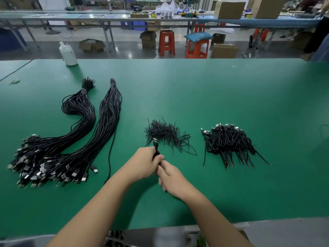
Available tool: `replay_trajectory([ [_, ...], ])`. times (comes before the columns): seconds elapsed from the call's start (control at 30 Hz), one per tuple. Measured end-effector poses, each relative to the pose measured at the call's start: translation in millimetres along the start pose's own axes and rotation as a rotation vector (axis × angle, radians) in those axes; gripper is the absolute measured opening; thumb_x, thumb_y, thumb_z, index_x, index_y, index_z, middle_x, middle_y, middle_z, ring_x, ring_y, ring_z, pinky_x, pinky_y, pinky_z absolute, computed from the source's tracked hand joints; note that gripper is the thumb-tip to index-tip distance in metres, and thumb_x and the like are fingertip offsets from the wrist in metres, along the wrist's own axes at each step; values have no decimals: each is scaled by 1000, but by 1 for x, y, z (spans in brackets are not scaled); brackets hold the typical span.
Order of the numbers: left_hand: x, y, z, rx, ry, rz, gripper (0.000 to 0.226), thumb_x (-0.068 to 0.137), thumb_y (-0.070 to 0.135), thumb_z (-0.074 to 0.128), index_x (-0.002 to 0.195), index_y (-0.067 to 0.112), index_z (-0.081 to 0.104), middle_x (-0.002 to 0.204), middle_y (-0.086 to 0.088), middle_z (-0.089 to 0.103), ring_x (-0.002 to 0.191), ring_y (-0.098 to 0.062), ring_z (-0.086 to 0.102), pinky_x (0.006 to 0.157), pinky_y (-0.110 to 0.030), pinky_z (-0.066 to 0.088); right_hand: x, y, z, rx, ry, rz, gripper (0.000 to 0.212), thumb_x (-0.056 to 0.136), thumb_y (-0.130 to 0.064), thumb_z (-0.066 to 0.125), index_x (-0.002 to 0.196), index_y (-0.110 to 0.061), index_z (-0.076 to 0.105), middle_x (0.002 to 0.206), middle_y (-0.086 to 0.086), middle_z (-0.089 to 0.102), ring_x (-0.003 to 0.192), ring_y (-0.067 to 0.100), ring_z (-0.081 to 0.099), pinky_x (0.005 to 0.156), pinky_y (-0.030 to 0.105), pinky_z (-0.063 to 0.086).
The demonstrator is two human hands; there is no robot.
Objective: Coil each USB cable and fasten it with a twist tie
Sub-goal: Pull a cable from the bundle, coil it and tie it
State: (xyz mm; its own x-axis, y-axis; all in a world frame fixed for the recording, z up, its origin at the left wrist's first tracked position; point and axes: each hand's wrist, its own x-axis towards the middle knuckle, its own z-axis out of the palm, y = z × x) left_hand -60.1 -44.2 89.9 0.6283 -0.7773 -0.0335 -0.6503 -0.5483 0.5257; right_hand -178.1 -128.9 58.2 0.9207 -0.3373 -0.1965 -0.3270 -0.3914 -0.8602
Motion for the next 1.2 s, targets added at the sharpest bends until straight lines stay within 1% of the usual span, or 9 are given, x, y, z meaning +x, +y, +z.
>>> replay_trajectory([
  [0.1, 5, 0, -1, 52, -27, -16, 34, 96, 38, 55, 69, 19, 48, 68, 4, 57, 60, -8, 52, 49, -18, 34, 4, 6, 5, 30, 42, -12, 32, 106, -23, 32, 80, -37, 45, 67, -18, 51, 55, -5, 46, 57, 17, 36],
  [0.2, 9, 0, 1, 22, -87, -2, 26, 97, 36, 54, 78, 18, 56, 75, 5, 63, 68, -15, 59, 60, -27, 44, 10, 12, 8, 126, 57, 17, 31, 106, -20, 31, 87, -33, 52, 60, -20, 51, 51, -7, 45, 53, 11, 33],
  [0.37, 20, -18, 9, -647, -154, -167, 11, 100, 15, 55, 109, 13, 60, 76, 3, 67, 58, -18, 53, 54, -27, 45, 21, 31, -5, 356, 132, 126, 29, 108, -25, 33, 86, -16, 49, 65, 0, 51, 48, 14, 46, 52, 28, 41],
  [0.47, 39, -45, 16, -208, 141, -335, 9, 96, 27, 60, 99, 19, 61, 96, 2, 64, 91, -21, 62, 79, -29, 46, 27, 38, -5, 373, 164, 152, 31, 108, -27, 34, 86, -12, 48, 70, 3, 57, 45, 15, 48, 49, 25, 43],
  [0.6, 50, -62, 26, 80, 153, -455, 35, 91, 47, 62, 111, 18, 59, 114, -7, 54, 111, -29, 51, 96, -40, 45, 31, 43, -3, 380, 130, 152, 33, 108, -29, 35, 85, -10, 50, 69, 0, 62, 44, 17, 52, 48, 25, 46],
  [0.73, 62, -56, 38, 184, 190, -447, 24, 96, 38, 56, 108, 17, 61, 116, -10, 53, 109, -30, 49, 92, -40, 42, 32, 46, -5, 365, 73, 140, 32, 106, -32, 37, 84, -13, 50, 64, -5, 58, 50, 19, 56, 52, 32, 50],
  [0.93, 64, -38, 29, 276, 27, -536, 21, 91, 14, 55, 110, 6, 56, 119, -15, 48, 109, -32, 50, 83, -38, 45, 33, 50, -4, 333, 30, 128, 34, 103, -38, 36, 86, -14, 51, 65, -7, 61, 51, 18, 58, 62, 42, 54],
  [1.07, 46, -44, 19, 326, 46, -457, 10, 90, 1, 50, 93, 9, 46, 105, -12, 61, 82, -28, 54, 67, -35, 41, 32, 48, -2, 261, 29, 133, 34, 105, -38, 35, 90, -14, 54, 79, -9, 71, 63, 22, 67, 75, 44, 57],
  [1.2, 21, -51, 20, 50, 176, -364, 14, 95, 10, 55, 104, 13, 66, 99, -4, 70, 94, -26, 63, 80, -33, 48, 30, 43, 1, 232, 2, 82, 30, 106, -29, 36, 85, -16, 53, 80, -3, 60, 71, 17, 64, 64, 38, 58],
])
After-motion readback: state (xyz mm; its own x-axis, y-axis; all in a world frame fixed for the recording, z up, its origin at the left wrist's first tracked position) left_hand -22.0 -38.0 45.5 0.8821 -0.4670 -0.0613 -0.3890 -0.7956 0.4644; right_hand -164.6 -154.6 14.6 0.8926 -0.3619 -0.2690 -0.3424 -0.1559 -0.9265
